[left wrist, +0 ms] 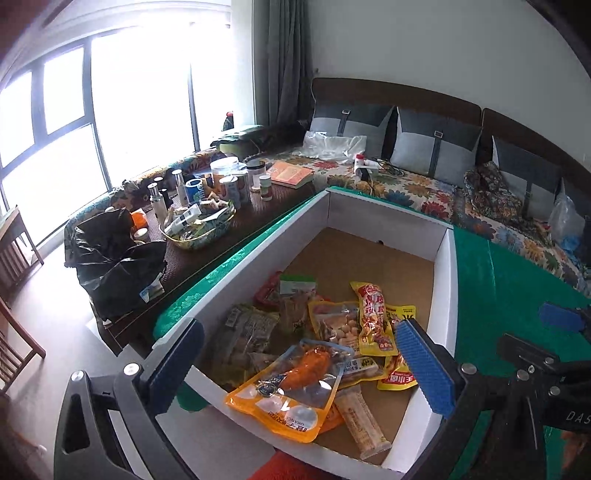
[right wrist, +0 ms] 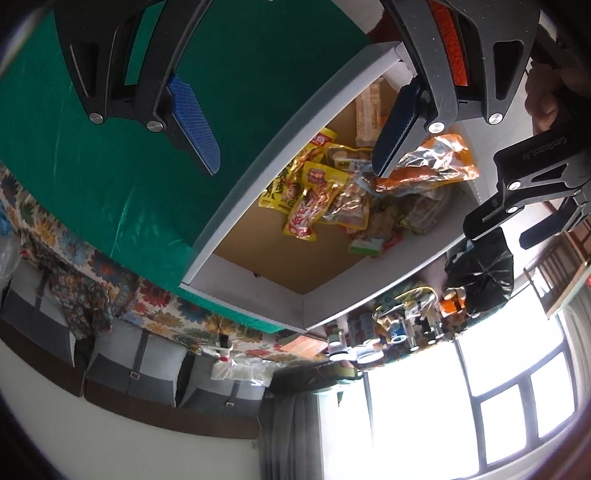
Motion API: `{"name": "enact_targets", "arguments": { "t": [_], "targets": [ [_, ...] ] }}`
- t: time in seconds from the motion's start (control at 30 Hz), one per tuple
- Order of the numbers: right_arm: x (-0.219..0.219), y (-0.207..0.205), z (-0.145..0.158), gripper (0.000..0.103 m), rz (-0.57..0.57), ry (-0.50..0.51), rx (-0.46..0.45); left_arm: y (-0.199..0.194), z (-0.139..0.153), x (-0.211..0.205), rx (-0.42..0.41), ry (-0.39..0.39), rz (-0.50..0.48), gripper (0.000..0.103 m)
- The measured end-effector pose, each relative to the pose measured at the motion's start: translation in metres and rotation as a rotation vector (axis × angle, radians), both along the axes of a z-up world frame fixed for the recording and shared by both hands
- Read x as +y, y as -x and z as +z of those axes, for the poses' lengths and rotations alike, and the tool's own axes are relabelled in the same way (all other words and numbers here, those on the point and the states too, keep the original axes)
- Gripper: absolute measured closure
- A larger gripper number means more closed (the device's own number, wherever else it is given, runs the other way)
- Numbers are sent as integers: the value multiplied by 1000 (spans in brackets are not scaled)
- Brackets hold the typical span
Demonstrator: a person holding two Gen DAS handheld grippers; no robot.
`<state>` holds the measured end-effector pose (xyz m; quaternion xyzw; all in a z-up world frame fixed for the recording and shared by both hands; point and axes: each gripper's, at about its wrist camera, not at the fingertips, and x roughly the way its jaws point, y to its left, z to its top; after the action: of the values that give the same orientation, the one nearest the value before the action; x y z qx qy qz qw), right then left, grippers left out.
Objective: Organize snacks
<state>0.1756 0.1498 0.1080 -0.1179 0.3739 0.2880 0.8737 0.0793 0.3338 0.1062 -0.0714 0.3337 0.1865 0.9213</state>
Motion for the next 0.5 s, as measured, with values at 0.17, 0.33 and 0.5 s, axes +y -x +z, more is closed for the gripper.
{"name": "enact_targets", "arguments": {
  "t": [0.17, 0.33, 0.5],
  "targets": [
    [8, 1, 0, 16, -2, 18, 6, 1, -3, 8, 43, -34, 44, 0],
    [18, 4, 3, 16, 0, 18, 21, 6, -4, 13, 67, -47, 59, 0],
    [27, 11, 7, 16, 8, 7, 23, 14, -2, 12, 73, -73, 71, 0]
  ]
}}
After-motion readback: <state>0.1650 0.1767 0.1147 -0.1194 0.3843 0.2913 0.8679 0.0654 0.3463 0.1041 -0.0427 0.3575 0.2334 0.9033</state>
